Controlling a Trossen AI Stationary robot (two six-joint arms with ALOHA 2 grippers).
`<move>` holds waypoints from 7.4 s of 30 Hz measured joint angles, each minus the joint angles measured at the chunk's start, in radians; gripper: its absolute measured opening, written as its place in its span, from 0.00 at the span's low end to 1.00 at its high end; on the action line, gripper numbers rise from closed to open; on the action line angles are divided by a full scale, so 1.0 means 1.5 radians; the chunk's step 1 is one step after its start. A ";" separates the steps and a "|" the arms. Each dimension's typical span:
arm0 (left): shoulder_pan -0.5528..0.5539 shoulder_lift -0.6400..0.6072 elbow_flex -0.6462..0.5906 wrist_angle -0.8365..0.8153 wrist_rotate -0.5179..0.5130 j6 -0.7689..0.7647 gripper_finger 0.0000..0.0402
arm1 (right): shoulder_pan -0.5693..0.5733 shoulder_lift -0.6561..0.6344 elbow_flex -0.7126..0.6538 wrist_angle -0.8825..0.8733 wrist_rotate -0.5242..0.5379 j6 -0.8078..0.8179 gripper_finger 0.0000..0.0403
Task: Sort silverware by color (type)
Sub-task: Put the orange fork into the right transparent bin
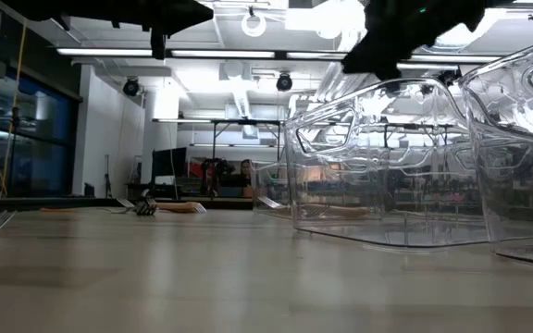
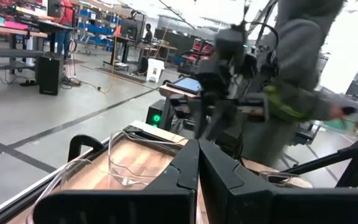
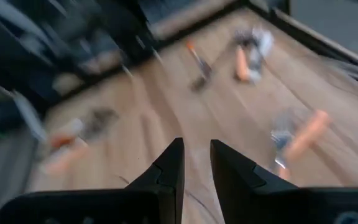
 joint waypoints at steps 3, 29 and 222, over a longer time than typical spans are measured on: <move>0.000 0.000 0.000 0.000 0.000 0.000 0.00 | 0.030 -0.053 -0.077 0.177 -0.001 0.045 0.16; 0.000 0.000 0.000 0.001 0.000 0.012 0.00 | 0.067 -0.077 -0.148 0.412 0.001 -0.067 0.13; 0.334 0.162 0.189 -0.788 0.062 0.195 0.00 | 0.067 -0.077 -0.148 0.352 -0.004 -0.046 0.00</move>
